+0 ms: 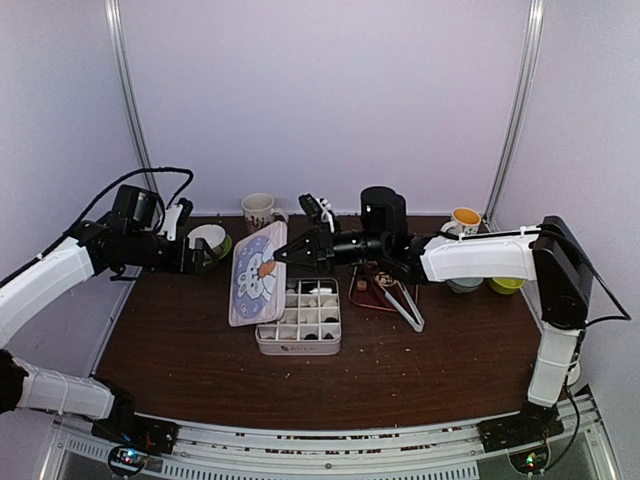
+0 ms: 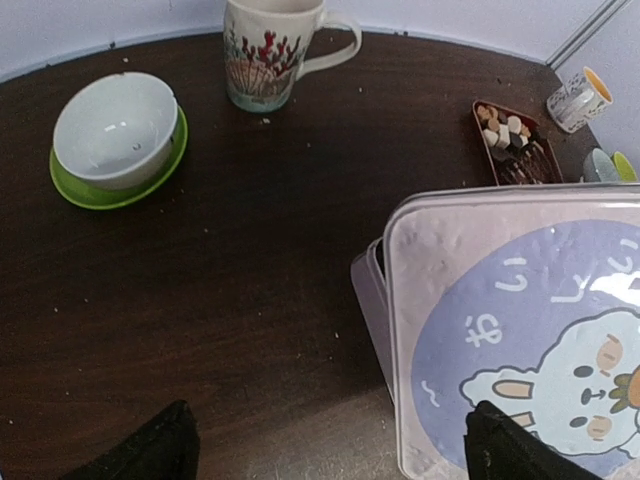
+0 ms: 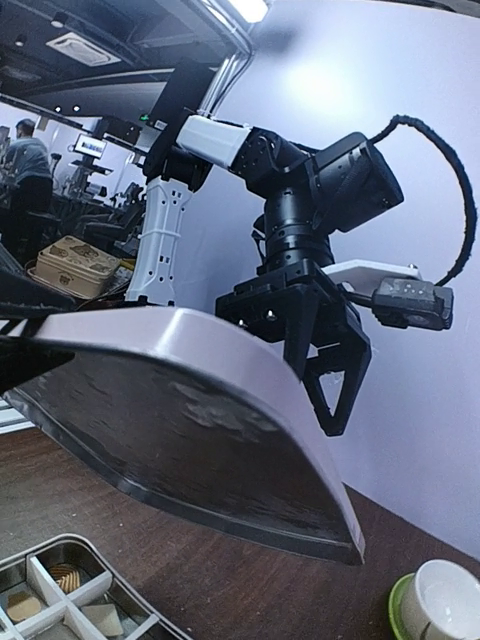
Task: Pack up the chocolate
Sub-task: Place the box lid on the packing box.
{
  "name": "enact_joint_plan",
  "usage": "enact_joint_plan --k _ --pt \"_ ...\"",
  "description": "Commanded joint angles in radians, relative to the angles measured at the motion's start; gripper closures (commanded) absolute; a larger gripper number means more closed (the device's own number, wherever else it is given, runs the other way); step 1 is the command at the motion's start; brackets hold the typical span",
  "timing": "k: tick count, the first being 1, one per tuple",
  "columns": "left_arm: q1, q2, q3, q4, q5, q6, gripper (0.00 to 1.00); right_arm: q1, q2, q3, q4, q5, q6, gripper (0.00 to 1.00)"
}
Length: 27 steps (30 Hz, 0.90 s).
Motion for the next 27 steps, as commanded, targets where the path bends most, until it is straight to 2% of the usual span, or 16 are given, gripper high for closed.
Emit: enact_joint_plan --k 1,8,12,27 --pt "0.006 0.036 -0.049 0.061 0.085 0.0 0.05 -0.01 0.027 -0.026 0.122 -0.016 0.088 1.0" --pt "0.006 0.088 -0.153 0.204 0.257 -0.044 0.1 -0.036 0.046 -0.078 0.062 -0.001 0.035 1.0" --pt "0.005 0.116 -0.203 0.279 0.309 -0.059 0.12 -0.058 0.048 -0.109 0.048 -0.009 0.013 1.0" --pt "0.005 0.205 -0.325 0.488 0.371 -0.091 0.13 -0.114 0.074 -0.125 -0.011 -0.024 -0.047 0.95"
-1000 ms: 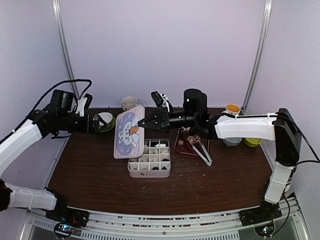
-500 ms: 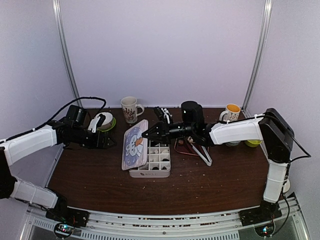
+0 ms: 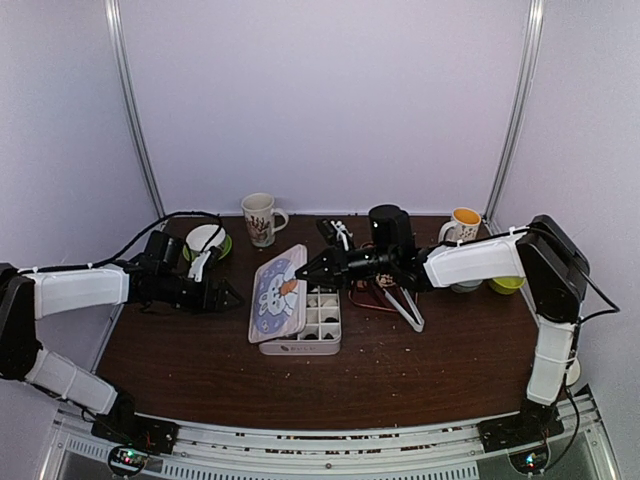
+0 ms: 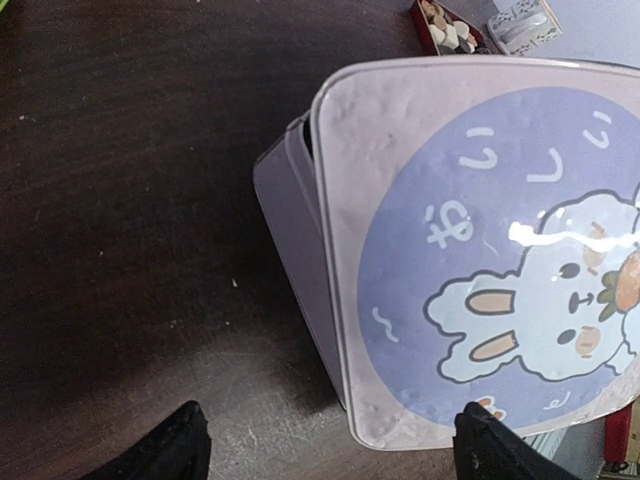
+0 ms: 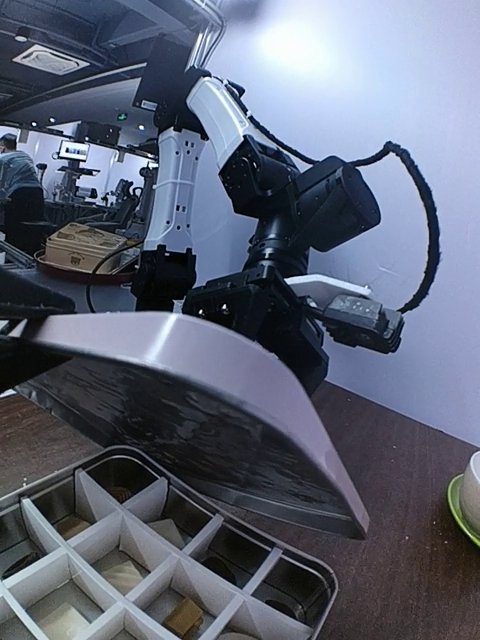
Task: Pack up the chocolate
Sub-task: Place the box lid on the packing box.
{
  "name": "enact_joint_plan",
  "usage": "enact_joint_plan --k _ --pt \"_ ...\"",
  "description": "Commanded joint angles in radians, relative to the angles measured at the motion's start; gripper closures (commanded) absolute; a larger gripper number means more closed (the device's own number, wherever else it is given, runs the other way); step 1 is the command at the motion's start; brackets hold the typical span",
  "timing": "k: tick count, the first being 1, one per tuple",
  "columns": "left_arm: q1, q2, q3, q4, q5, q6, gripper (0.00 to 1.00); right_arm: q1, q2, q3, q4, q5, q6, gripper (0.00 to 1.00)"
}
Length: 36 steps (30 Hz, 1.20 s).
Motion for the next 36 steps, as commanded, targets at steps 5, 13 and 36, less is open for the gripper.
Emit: enact_joint_plan --k 5,13,36 --pt "0.005 0.053 -0.041 0.194 0.097 -0.044 0.17 -0.037 0.036 -0.003 0.002 0.005 -0.043 0.93" --pt "-0.011 0.19 -0.038 0.291 0.16 -0.096 0.23 -0.058 0.058 -0.006 0.002 0.002 -0.054 0.89" --pt "-0.083 0.281 -0.01 0.425 0.25 -0.169 0.28 -0.129 0.075 0.014 -0.266 0.06 -0.289 0.76"
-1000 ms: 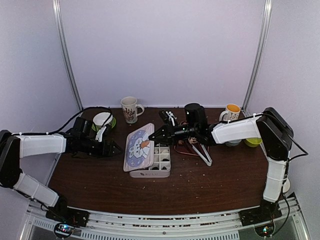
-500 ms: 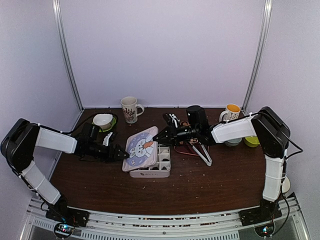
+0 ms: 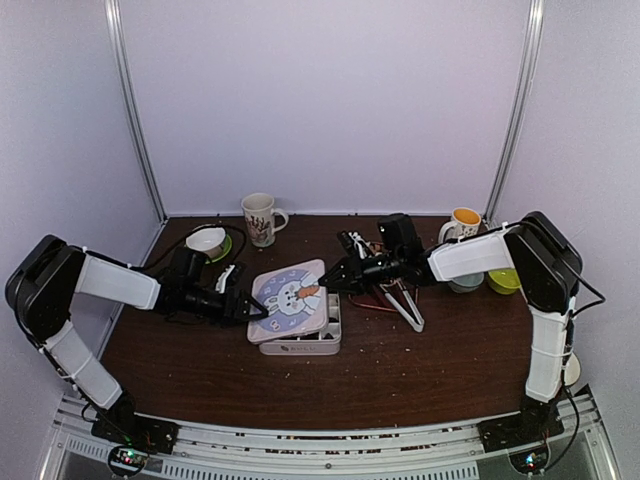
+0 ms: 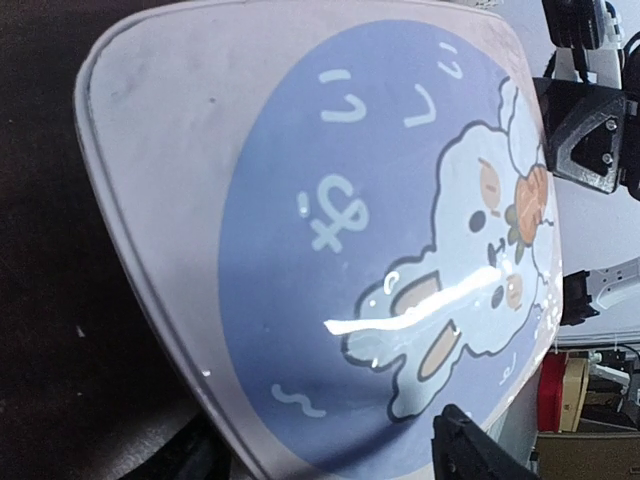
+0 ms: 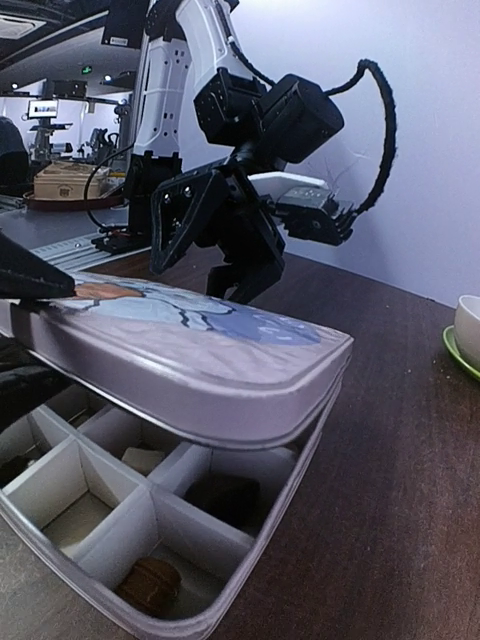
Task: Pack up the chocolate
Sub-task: Place the box lid on the packing box.
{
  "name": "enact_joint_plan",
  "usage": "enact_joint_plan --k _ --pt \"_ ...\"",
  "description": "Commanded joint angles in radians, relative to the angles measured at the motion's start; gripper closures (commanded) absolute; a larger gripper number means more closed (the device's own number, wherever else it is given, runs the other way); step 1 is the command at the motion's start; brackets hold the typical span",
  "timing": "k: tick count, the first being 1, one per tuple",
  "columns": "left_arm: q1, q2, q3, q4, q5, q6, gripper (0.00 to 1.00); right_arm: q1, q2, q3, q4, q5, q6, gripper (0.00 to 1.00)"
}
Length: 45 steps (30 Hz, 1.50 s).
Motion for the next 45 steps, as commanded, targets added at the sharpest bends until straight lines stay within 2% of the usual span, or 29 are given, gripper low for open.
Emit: enact_joint_plan --k 1,25,28,30,36,45 --pt "-0.016 0.016 0.035 0.061 0.023 -0.013 0.28 -0.012 0.003 0.017 -0.077 0.051 -0.093 0.73" --pt "-0.061 0.056 0.07 0.054 -0.019 -0.023 0.35 -0.02 -0.067 0.083 -0.449 0.274 -0.337 0.44" --pt "-0.062 0.055 0.074 0.044 -0.027 -0.013 0.35 -0.02 -0.089 0.067 -0.466 0.29 -0.351 0.35" --pt "-0.063 0.052 0.074 0.04 -0.034 -0.007 0.34 -0.02 -0.103 0.047 -0.463 0.289 -0.349 0.26" --pt "-0.062 0.01 0.045 0.106 -0.05 -0.027 0.29 -0.012 -0.132 -0.02 -0.394 0.265 -0.303 0.07" --pt "-0.064 -0.027 0.018 0.09 -0.154 -0.048 0.29 0.028 -0.108 -0.065 -0.302 0.258 -0.23 0.11"
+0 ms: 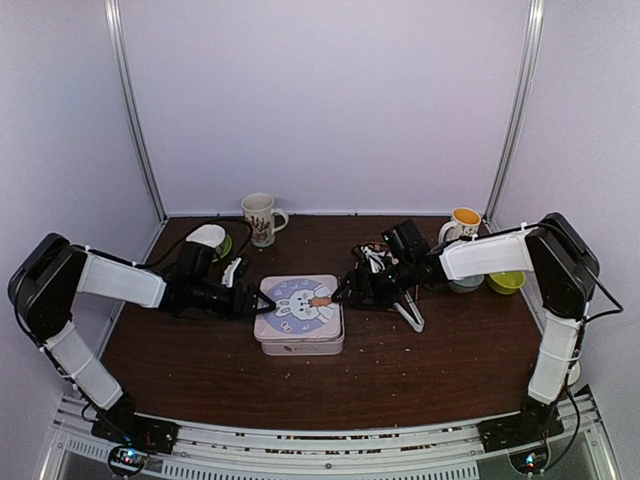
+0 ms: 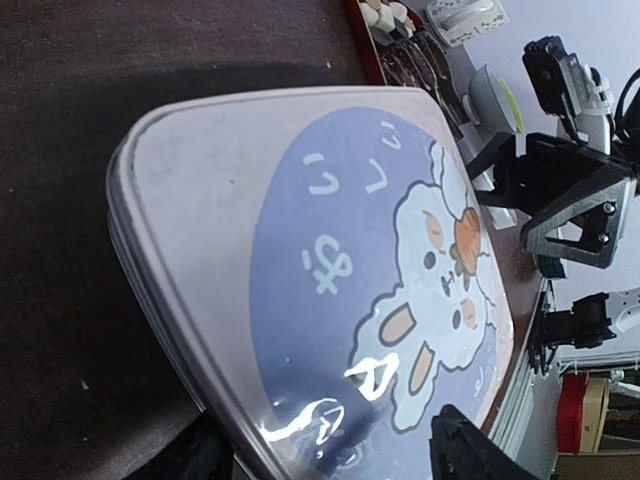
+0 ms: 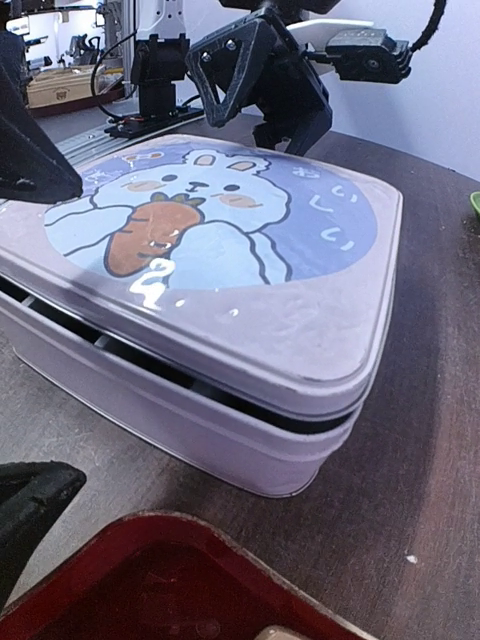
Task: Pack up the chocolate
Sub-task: Place the box lid on the packing box.
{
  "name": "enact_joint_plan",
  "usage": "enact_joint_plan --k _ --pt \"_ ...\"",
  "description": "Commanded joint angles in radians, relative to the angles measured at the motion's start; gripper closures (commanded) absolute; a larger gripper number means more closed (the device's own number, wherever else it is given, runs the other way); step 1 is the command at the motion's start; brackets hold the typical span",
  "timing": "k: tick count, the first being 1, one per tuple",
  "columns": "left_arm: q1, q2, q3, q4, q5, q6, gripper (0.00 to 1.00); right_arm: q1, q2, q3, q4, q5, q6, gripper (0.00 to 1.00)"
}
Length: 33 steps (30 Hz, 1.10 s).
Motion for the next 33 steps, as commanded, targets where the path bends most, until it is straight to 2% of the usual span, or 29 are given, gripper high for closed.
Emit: enact_joint_plan --k 1,5,13,20,23,29,33 --pt "-0.005 -0.047 -0.033 0.055 -0.061 -0.022 0.29 0.022 0.001 -0.015 0.081 -0.002 0.046 0.11" --pt "-0.006 -0.06 -0.033 0.028 -0.08 -0.02 0.3 0.028 0.012 -0.014 0.091 -0.002 0.054 0.12" --pt "-0.006 -0.063 -0.04 0.046 -0.068 -0.022 0.5 0.035 0.018 -0.012 0.104 -0.016 0.064 0.19" --pt "-0.007 0.0 -0.034 0.09 -0.032 -0.044 0.62 0.042 0.034 -0.012 0.106 -0.028 0.072 0.24" --pt "-0.012 0.013 -0.03 0.104 -0.019 -0.049 0.7 0.044 0.033 -0.021 0.127 -0.043 0.084 0.32" --pt "-0.015 0.032 -0.01 0.071 -0.026 -0.031 0.72 0.043 0.025 -0.062 0.182 -0.058 0.116 0.44" --pt "-0.016 0.047 0.002 0.048 -0.034 -0.018 0.72 0.043 0.03 -0.091 0.215 -0.066 0.126 0.47"
